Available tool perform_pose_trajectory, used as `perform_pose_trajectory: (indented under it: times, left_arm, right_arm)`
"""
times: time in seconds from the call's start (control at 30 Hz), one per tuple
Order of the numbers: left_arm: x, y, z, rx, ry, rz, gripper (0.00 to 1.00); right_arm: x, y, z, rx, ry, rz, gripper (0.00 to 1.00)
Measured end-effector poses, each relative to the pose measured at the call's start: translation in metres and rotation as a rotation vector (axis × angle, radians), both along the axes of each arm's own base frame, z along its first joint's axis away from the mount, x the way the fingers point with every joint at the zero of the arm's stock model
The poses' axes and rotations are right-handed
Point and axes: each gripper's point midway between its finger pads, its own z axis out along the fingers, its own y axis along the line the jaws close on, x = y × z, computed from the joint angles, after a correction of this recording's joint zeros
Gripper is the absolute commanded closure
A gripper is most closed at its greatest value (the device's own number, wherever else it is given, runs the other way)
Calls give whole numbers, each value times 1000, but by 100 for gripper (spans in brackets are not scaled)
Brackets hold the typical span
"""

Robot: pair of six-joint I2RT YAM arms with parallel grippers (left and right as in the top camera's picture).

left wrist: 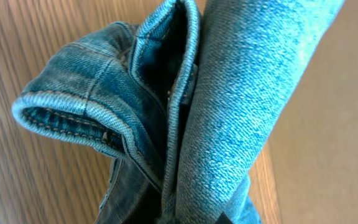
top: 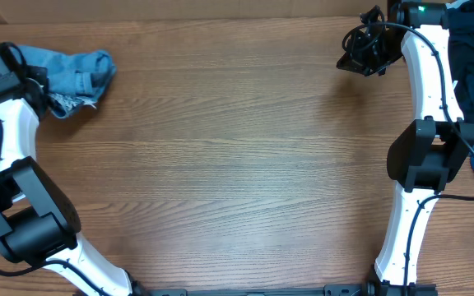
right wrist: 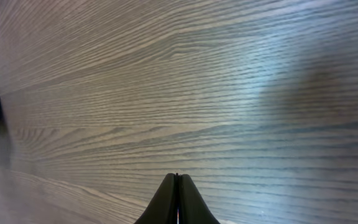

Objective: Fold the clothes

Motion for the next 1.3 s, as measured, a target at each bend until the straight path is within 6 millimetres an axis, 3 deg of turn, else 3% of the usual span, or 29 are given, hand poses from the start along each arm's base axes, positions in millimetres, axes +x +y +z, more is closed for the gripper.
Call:
perform_pose_trajectory:
  times: [0.13, 0.2, 0.43, 0.57, 0.6, 0.63, 0.67, 0.8, 0.9, 1.0, 1.13, 1.23, 1.3]
  left_arm:
    - [4, 11, 4, 29, -30, -4, 96]
    - [9, 12, -4, 23, -38, -17, 96]
    - [5, 0, -79, -108, 77, -29, 96]
    - [3, -2, -88, -135, 91, -20, 96]
    - [3, -3, -88, -136, 91, -19, 85]
    - [3, -3, -88, -139, 90, -19, 60]
    - [3, -3, -88, -139, 90, -21, 2]
    - [-1, -13, -93, -190, 107, -34, 0]
    - [-18, -28, -107, -281, 183, -14, 0]
    - [-36, -39, -108, -342, 257, 9, 0]
    - [-60, -53, -95, -317, 358, 25, 0]
    - [-66, -57, -57, -215, 358, 27, 0]
    - [-69, -60, -17, -133, 317, 31, 0]
  right_arm:
    - [3, 7, 1, -1, -18, 13, 96]
    - [3, 12, 1, -1, -19, 24, 96]
    - [1, 28, 1, -1, -19, 54, 96]
    - [1, 34, 1, -1, -21, 66, 96]
    - [1, 35, 1, -1, -24, 68, 96]
    - [2, 36, 2, -1, -26, 70, 96]
    - [2, 37, 2, -1, -27, 70, 96]
    - [2, 37, 2, -1, -27, 70, 96]
    - [2, 37, 1, -1, -27, 71, 96]
    - [2, 37, 2, -1, -27, 70, 96]
    - [2, 37, 2, -1, -27, 71, 96]
    - [1, 37, 2, -1, -28, 72, 96]
    - [2, 37, 2, -4, -32, 80, 96]
